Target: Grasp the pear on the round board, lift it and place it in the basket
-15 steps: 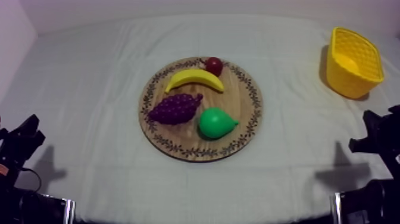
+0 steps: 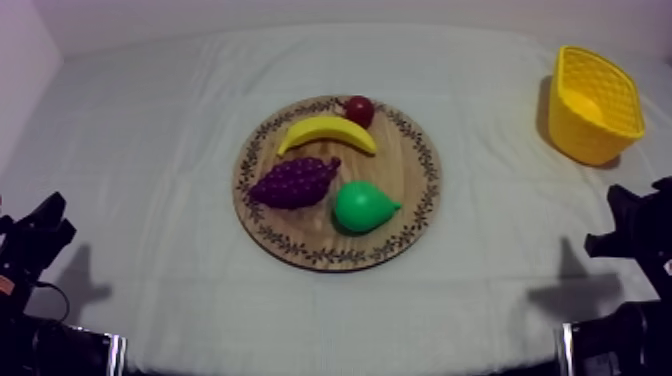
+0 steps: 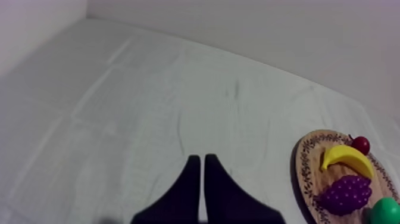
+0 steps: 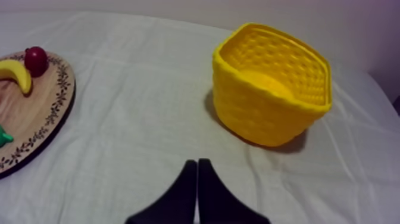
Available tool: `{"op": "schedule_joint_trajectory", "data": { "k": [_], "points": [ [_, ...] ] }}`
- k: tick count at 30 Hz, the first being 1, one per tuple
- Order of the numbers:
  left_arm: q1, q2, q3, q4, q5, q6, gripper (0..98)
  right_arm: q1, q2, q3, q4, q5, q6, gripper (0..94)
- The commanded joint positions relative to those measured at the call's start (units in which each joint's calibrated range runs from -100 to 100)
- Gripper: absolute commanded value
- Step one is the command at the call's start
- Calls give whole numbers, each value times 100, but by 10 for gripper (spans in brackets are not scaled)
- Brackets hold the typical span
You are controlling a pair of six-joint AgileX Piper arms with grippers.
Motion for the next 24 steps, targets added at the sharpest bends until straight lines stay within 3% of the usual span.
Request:
{"op": "schedule_joint_trajectory", "data": {
  "k": [1, 8, 16, 20, 24],
  "points": [
    [0, -2, -5, -1, 1, -1, 1, -1, -4, 1, 1, 3, 74, 5],
    [0, -2, -5, -1, 1, -1, 1, -165, 89, 1, 90, 124, -47, 6],
    [0, -2, -5, -1, 1, 0, 1, -419, 1143, -398, 766, -402, -721, 5],
    [0, -2, -5, -1, 1, -1, 1, -448, 1988, -1364, 677, -302, -644, 5],
    [0, -2, -5, -1, 1, -1, 1, -439, 2765, -2584, 308, 6, -313, 4]
  ]
}}
